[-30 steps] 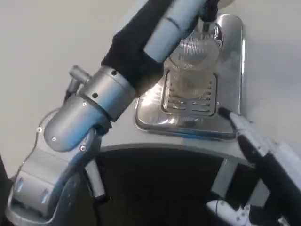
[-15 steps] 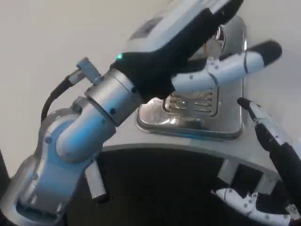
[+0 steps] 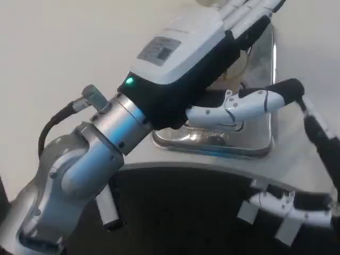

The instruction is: Grasp the cup under the faucet to collect the drink, then remove the cup.

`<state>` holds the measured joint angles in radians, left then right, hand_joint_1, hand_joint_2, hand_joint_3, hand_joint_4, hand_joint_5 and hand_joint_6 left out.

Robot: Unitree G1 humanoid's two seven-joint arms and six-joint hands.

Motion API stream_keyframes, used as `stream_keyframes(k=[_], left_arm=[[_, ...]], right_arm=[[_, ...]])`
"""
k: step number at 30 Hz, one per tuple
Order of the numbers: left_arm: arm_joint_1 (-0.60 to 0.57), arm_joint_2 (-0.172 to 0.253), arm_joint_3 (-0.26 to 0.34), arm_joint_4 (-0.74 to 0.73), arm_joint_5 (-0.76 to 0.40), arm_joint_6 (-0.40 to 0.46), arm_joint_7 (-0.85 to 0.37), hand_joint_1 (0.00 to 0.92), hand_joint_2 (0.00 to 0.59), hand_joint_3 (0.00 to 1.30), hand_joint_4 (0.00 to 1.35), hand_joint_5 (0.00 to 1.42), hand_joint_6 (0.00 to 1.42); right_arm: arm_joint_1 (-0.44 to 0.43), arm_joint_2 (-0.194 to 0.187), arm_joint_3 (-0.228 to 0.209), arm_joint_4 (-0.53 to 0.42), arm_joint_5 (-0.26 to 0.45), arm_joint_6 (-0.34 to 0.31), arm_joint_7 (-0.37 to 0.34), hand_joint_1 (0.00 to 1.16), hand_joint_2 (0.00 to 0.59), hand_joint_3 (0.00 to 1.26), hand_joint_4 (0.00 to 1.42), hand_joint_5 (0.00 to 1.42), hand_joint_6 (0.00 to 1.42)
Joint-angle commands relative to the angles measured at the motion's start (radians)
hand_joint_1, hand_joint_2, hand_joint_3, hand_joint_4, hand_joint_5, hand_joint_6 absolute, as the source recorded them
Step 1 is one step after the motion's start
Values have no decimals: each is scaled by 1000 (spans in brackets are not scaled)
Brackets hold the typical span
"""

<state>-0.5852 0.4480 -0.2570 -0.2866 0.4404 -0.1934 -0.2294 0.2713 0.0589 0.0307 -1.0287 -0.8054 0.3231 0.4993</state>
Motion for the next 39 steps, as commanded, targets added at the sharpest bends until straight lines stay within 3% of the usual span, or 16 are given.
stream_keyframes(k=[1, 10, 17, 29, 39], left_arm=[[29, 2, -13, 24, 33, -52, -9, 0, 246, 0, 0, 0, 0], [28, -10, -8, 46, 51, -59, -10, 0, 253, 0, 0, 0, 0], [31, -16, -3, 54, 57, -61, -11, 0, 255, 0, 0, 0, 0], [29, -21, 1, 73, 62, -73, -3, 0, 256, 0, 0, 0, 0], [19, -28, -5, 101, 75, -100, 13, 0, 256, 0, 0, 0, 0]], right_arm=[[-73, 10, 1, 39, -17, 60, -52, 1162, 121, 6, 0, 0, 48], [-141, 9, 49, 123, -22, 91, -139, 1162, 63, 0, 0, 0, 48], [-166, -1, 39, 194, 34, 102, -194, 1162, 3, 0, 0, 0, 20], [-249, -52, 12, 301, 138, 105, -249, 1162, 0, 0, 0, 0, 2], [-338, -49, 67, 439, 180, 108, -336, 1159, 0, 0, 0, 0, 1]])
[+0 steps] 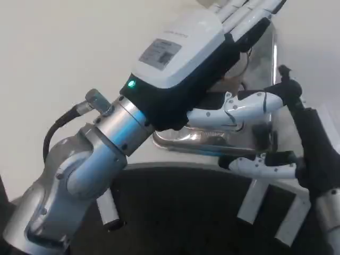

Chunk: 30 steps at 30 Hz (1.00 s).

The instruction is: Grasp the cup under the faucet to collect the drink, then remove the cup.

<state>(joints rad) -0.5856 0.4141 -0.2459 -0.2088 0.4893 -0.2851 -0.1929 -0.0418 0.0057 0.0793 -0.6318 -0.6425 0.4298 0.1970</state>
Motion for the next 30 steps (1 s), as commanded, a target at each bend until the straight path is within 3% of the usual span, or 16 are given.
stream_keyframes(k=[1, 5, 13, 22, 30], left_arm=[[19, 7, -16, 24, 28, -9, -23, 0, 256, 0, 0, 0, 0], [18, 5, -13, 25, 33, -9, -21, 0, 256, 0, 0, 0, 0], [19, 13, -3, 32, 54, -29, -1, 0, 260, 0, 0, 0, 0], [25, -7, 90, 52, 35, -96, 129, 0, 258, 0, 0, 0, 0], [116, -17, 171, 27, 52, -73, 193, 0, 256, 0, 0, 0, 0]], right_arm=[[-34, 6, 23, 54, 20, 2, -44, 1128, 0, 0, 0, 0, 1], [-55, 7, 34, 79, 25, 5, -76, 1077, 0, 0, 0, 0, 1], [-60, -8, 15, 108, 75, -4, -110, 1060, 0, 0, 0, 0, 1], [-109, -20, 29, 153, 111, -9, -130, 1033, 0, 0, 0, 0, 15], [-148, 0, 33, 184, 142, 8, -156, 1092, 0, 0, 0, 0, 5]])
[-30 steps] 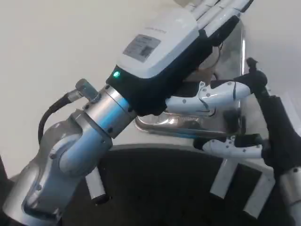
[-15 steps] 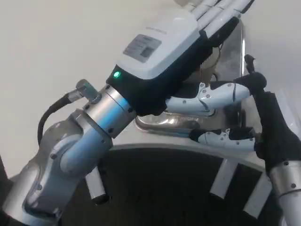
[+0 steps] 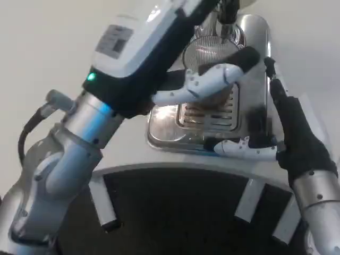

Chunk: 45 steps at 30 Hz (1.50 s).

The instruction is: Grasp the cup under the faucet to collect the drink, then remove the cup.

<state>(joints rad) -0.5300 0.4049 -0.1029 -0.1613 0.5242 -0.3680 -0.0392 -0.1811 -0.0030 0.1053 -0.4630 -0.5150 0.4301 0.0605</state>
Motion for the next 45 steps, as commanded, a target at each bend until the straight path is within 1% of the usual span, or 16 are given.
stream_keyframes(k=[1, 5, 6, 9, 12, 14, 19, 24, 31, 36, 41, 45], left_arm=[[78, -7, 34, -27, 30, 12, 50, 0, 256, 0, 0, 0, 0], [190, -4, 51, -60, 74, 36, 67, 0, 256, 0, 0, 0, 0], [212, -5, 53, -66, 76, 39, 66, 0, 258, 0, 0, 0, 0], [266, -8, 57, -82, 79, 47, 61, 0, 261, 0, 0, 0, 0], [315, -14, 57, -98, 79, 61, 60, 0, 262, 0, 0, 0, 0], [334, -19, 54, -107, 82, 69, 60, 0, 262, 0, 0, 0, 0], [356, -28, 45, -125, 91, 83, 55, 0, 263, 0, 0, 0, 0], [384, -29, 46, -155, 85, 98, 44, 0, 263, 0, 0, 0, 0], [398, -27, 52, -170, 77, 112, 39, 0, 263, 0, 0, 0, 0], [403, -18, 67, -165, 70, 115, 39, 0, 263, 0, 0, 0, 0], [406, -19, 72, -165, 70, 120, 40, 0, 263, 0, 0, 0, 0], [405, -19, 73, -163, 69, 123, 40, 0, 263, 0, 0, 0, 0]], right_arm=[[-13, 9, 7, 20, 17, 7, -22, 1094, 0, 0, 0, 0, 3], [-38, -6, 8, 44, 24, -1, -22, 1093, 0, 0, 0, 0, 2], [-41, -7, 8, 47, 26, -2, -23, 1067, 1, 0, 0, 0, 1], [-50, -5, 5, 61, 31, -4, -38, 969, 35, 0, 0, 0, 1], [-65, 7, 4, 87, 41, -9, -64, 928, 53, 0, 0, 0, 1], [-86, 14, 8, 117, 50, -19, -78, 902, 46, 0, 0, 0, 1], [-117, 14, 17, 165, 68, -37, -97, 878, 50, 0, 0, 0, 1], [-143, 15, 17, 211, 86, -65, -127, 810, 67, 0, 0, 0, 13], [-199, 20, 23, 291, 99, -102, -161, 728, 69, 0, 0, 0, 18], [-227, 13, 27, 347, 108, -140, -168, 725, 78, 0, 0, 0, 30], [-255, 19, 47, 386, 101, -155, -187, 733, 81, 0, 0, 0, 43], [-261, 21, 56, 406, 100, -170, -209, 771, 87, 4, 0, 0, 82]])
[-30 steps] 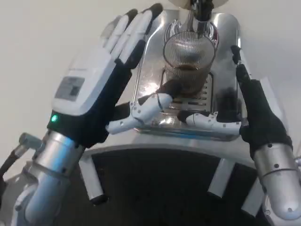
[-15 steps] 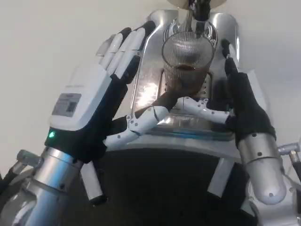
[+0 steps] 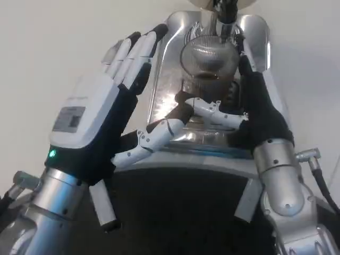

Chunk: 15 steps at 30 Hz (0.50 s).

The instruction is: Grasp the cup under the faucet to collect the drink, then remove the cup.

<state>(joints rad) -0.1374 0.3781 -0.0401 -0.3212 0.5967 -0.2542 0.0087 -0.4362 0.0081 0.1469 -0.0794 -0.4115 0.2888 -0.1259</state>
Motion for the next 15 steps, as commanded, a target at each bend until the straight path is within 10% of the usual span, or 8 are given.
stream_keyframes(k=[1, 10, 15], left_arm=[[11, 9, 10, -1, -4, 10, -8, 0, 263, 0, 0, 0, 0], [3, 15, 14, 11, -15, 9, -9, 0, 263, 0, 0, 0, 0], [-1, 13, 22, 15, -24, 13, -9, 0, 264, 0, 0, 0, 0]], right_arm=[[-3, 11, 17, 32, -3, -42, -34, 774, 86, 5, 0, 0, 85], [18, 15, 40, 79, -21, -95, -111, 801, 81, 26, 11, 14, 104], [-7, 32, 44, 125, -27, -104, -146, 1017, 145, 114, 100, 126, 275]])
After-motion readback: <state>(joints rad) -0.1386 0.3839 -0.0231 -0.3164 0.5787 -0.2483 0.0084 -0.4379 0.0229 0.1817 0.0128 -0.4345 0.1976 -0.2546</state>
